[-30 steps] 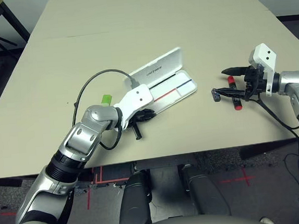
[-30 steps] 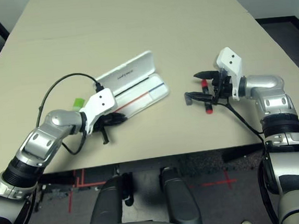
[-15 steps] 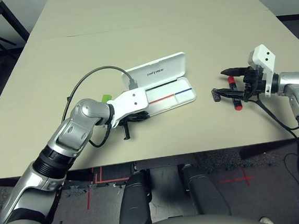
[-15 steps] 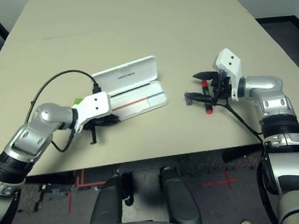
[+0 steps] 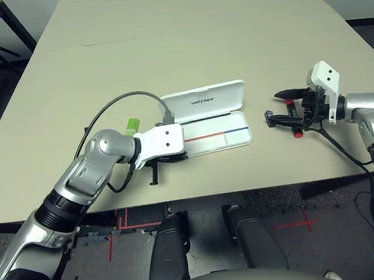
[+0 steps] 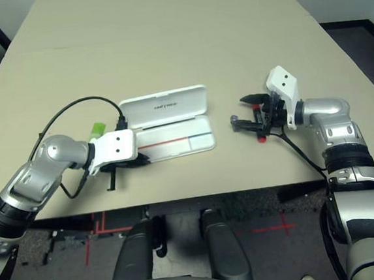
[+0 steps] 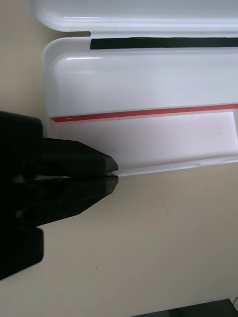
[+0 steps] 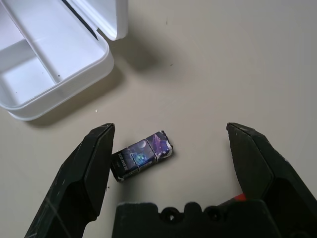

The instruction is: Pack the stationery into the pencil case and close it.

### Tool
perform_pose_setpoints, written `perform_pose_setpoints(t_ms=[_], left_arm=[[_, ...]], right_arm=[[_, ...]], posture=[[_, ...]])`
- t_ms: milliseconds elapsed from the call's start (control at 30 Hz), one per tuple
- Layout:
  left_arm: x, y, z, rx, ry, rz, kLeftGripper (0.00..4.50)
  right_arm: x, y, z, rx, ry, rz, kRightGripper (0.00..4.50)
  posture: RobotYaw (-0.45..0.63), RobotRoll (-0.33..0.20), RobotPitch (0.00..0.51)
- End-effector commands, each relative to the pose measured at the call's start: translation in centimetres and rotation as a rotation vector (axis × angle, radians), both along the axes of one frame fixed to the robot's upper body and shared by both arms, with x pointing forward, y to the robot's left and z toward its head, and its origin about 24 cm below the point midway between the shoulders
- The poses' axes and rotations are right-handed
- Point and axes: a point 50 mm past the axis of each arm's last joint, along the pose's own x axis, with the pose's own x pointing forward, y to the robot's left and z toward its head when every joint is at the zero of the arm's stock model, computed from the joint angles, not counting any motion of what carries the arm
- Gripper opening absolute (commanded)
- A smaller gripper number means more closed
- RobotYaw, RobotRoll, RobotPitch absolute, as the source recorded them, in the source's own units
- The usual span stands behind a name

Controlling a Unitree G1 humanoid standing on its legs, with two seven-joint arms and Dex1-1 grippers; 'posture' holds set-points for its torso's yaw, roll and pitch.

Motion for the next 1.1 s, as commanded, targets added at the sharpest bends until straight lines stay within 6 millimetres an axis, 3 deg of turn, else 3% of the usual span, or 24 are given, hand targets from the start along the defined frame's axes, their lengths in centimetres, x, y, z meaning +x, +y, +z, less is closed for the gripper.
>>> perform_pose_setpoints(t_ms=[33, 367, 767, 1100], left_arm=[[-0.3, 0.4, 0.1, 0.024, -0.017, -0.007, 0.78], [-0.8, 0.4, 1.2, -0.009, -0.023, -0.024, 4.48], [-1.2, 1.1, 5.0, -0.212, -0.088, -0.016, 4.48], [-2.1, 1.6, 5.8, -0.196, -0.088, -0.042, 4.48]], right_arm=[[0.1, 0.3, -0.4, -0.011, 0.009, 0.014, 4.5], [0.3, 0.5, -0.3, -0.015, 0.005, 0.022, 4.5], [0.4, 0.2, 1.8, -0.035, 0.01, -0.016, 4.5], [-0.9, -1.9, 4.2, -0.124, 0.115, -0.549, 4.5]], posture=[[0.02, 0.0, 0.196], [0.04, 0.0, 0.194], [0.05, 0.0, 0.19], [0.03, 0.0, 0.192]])
